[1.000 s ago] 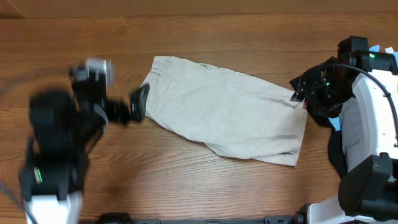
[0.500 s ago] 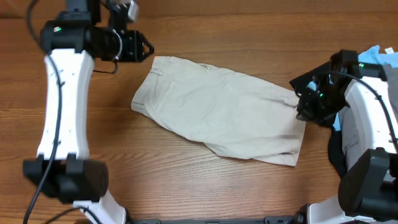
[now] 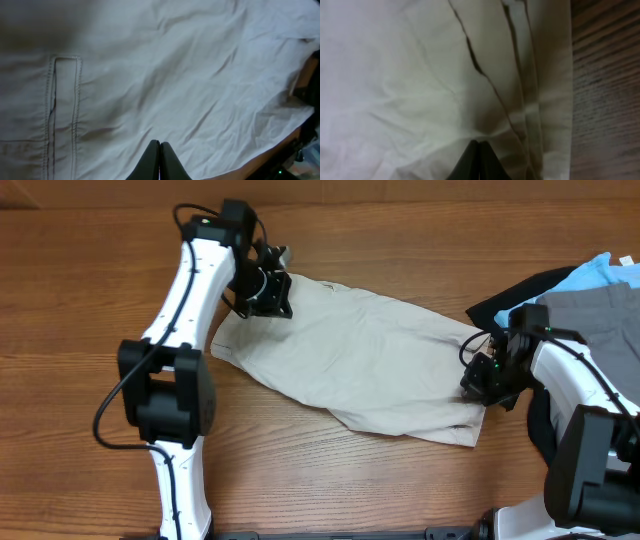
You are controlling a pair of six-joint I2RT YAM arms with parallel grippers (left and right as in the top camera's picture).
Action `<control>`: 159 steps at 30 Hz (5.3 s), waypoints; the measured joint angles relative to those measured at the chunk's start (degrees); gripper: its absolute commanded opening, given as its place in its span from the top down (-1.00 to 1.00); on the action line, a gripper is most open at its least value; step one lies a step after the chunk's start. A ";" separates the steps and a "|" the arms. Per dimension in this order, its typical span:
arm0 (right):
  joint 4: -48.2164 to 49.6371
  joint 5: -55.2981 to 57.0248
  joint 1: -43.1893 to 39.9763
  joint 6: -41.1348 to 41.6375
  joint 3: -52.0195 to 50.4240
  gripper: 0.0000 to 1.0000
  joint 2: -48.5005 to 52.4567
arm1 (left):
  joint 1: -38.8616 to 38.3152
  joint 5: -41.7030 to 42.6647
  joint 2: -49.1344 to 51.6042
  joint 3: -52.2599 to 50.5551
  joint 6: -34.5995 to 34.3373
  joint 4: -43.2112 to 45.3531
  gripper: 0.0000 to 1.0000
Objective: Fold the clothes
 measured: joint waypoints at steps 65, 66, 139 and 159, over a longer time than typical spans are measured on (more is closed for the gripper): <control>-14.88 5.62 10.75 -8.44 47.50 0.06 8.13 | 4.24 -26.91 -15.02 25.35 -17.16 -4.66 -0.25; -14.82 5.60 10.75 -8.13 47.21 0.10 8.24 | 4.48 -26.91 -15.06 25.31 -16.37 -5.31 -0.24; 16.63 -5.11 9.07 -10.80 34.25 0.01 26.40 | 16.72 -16.81 5.11 22.34 -7.06 0.24 -0.57; 15.52 -5.14 9.07 -10.84 34.23 0.00 26.40 | 20.37 2.25 20.65 22.10 -2.14 14.32 -0.39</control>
